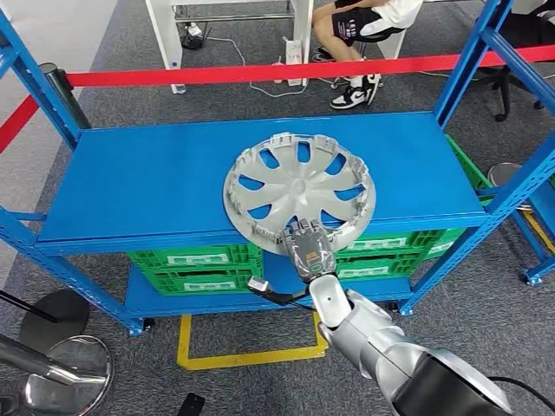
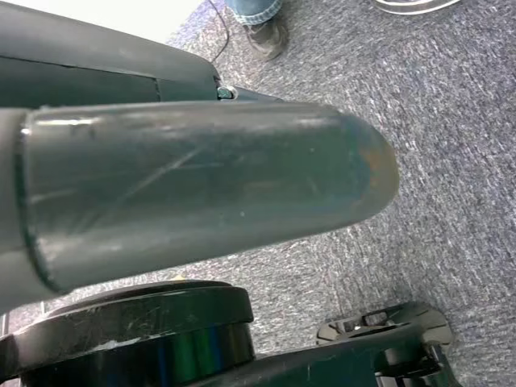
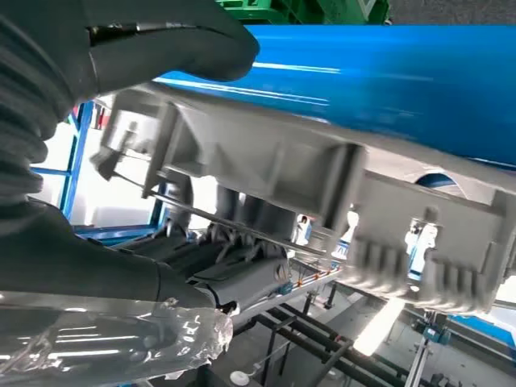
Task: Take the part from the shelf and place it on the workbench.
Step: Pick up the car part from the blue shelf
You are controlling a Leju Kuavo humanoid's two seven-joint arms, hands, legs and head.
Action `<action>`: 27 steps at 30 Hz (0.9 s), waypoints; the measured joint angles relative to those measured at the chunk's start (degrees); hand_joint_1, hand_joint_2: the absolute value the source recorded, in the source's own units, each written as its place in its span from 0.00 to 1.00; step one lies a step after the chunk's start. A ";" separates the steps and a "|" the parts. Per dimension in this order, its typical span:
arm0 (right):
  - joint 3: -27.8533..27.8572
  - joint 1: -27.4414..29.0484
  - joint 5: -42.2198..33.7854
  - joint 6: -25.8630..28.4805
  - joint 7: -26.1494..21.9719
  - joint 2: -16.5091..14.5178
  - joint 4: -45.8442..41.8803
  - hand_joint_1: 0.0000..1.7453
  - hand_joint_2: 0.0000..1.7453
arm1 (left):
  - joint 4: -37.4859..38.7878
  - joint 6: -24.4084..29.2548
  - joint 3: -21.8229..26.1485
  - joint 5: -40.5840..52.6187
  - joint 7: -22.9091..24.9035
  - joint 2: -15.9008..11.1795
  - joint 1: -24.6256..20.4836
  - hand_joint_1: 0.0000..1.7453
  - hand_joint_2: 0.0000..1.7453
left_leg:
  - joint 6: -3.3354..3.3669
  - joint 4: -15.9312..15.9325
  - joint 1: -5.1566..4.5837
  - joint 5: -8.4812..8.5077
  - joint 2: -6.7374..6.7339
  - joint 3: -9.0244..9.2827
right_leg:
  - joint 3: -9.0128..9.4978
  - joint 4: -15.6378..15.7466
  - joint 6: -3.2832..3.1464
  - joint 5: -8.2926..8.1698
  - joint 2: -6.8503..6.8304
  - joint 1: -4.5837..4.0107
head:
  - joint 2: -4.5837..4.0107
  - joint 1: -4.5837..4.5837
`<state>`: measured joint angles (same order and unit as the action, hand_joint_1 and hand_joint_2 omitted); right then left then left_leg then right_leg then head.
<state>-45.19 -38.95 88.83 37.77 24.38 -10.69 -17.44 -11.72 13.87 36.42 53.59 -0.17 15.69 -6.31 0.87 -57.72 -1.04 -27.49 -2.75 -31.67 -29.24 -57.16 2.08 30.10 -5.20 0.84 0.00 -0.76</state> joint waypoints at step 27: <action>5.45 1.68 -0.91 1.14 -5.14 -0.93 -3.89 1.00 1.00 | 0.06 3.46 0.53 1.38 -0.04 0.01 0.02 0.00 0.00 | 0.00 0.00 0.00 0.00 0.00 -0.02 | -0.01 0.00 0.00 0.00 0.02 0.00 | 0.00 0.01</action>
<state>-39.74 -37.27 87.92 38.91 19.25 -11.62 -21.33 -11.65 17.32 36.95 54.97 -0.22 15.70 -6.29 0.87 -57.72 -1.04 -27.49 -2.75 -31.69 -29.25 -57.16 2.08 30.10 -5.19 0.83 0.00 -0.76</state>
